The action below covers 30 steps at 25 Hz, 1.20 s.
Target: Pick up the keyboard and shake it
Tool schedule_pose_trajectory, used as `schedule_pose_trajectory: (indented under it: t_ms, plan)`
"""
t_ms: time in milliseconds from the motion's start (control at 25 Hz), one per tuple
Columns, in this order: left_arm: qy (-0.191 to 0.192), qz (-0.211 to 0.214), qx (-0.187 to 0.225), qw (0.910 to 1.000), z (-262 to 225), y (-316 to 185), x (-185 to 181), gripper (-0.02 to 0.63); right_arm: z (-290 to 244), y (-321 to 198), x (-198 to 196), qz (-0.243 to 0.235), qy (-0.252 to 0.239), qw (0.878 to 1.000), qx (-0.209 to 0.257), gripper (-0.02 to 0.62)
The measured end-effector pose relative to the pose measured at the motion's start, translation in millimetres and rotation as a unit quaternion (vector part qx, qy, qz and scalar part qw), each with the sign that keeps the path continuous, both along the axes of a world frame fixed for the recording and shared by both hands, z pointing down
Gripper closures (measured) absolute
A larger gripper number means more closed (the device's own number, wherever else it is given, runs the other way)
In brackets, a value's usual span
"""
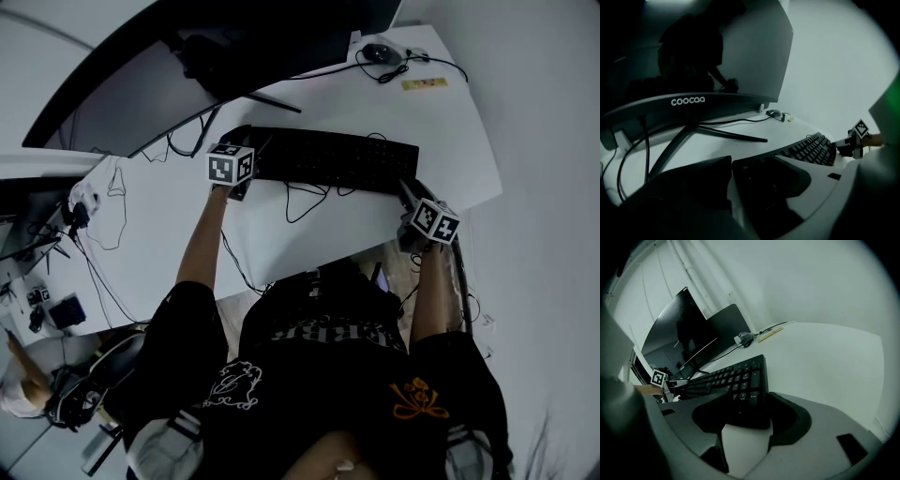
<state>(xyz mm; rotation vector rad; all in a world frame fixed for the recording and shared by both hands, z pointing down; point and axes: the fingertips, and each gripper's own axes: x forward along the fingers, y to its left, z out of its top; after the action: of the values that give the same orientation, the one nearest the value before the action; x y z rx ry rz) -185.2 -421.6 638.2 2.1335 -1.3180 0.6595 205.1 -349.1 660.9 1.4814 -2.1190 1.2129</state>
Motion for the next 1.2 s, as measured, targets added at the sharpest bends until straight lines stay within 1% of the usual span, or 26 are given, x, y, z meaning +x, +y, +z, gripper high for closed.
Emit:
schedule_pose_trajectory:
  t_ms: [40,120,160,240,280,320,440,520,600,720,840,1000,1200]
  plan:
    - [-0.011,0.012,0.005,0.9999,-3.3,-0.2,0.5,0.351,-5.6,-0.5,-0.3,0.008,0.003,1.0,0.003,0.345]
    - [-0.016,0.03,0.018,0.9993,-14.4,1.3,2.8,0.351,-14.4,-0.1,2.2,0.028,0.015,0.999,0.008,0.347]
    - [-0.012,0.037,0.026,0.9989,-21.7,2.8,5.0,0.353,-18.1,-0.1,6.0,0.041,0.025,0.999,0.014,0.361]
    - [-0.004,0.049,0.046,0.9977,-37.8,6.7,10.6,0.353,-28.1,0.4,13.9,0.064,0.042,0.997,0.03,0.413]
    - [-0.002,0.055,0.055,0.9969,-45.6,10.1,13.5,0.353,-34.3,1.6,15.4,0.07,0.042,0.996,0.038,0.416]
    - [-0.002,0.063,0.064,0.996,-53.1,14.6,16.6,0.353,-40.7,3.6,14.7,0.074,0.035,0.996,0.046,0.416]
    - [0.008,0.084,0.085,0.9928,-74.5,33.2,27.4,0.354,-61.8,12.5,4.3,0.08,-0.008,0.995,0.067,0.416]
    - [0.026,0.093,0.098,0.9905,-90.0,47.5,36.1,0.359,-80.0,20.1,-4.6,0.079,-0.025,0.993,0.083,0.416]
    - [0.044,0.1,0.109,0.9881,-105.6,63.2,44.8,0.359,-96.7,30.2,-13.0,0.074,-0.027,0.992,0.1,0.416]
    - [0.056,0.114,0.122,0.9844,-125.1,91.1,56.5,0.362,-126.3,49.1,-28.6,0.075,-0.032,0.988,0.13,0.416]
    - [0.067,0.128,0.13,0.9809,-140.1,123.5,63.2,0.362,-146.5,73.7,-51.3,0.062,-0.044,0.986,0.148,0.416]
    - [0.092,0.138,0.134,0.9771,-154.6,168.3,62.7,0.365,-170.8,109.1,-85.5,0.041,-0.054,0.984,0.167,0.416]
    - [0.102,0.15,0.143,0.9728,-168.7,221.6,50.7,0.376,-195.4,153.6,-130.5,0.02,-0.068,0.979,0.191,0.416]
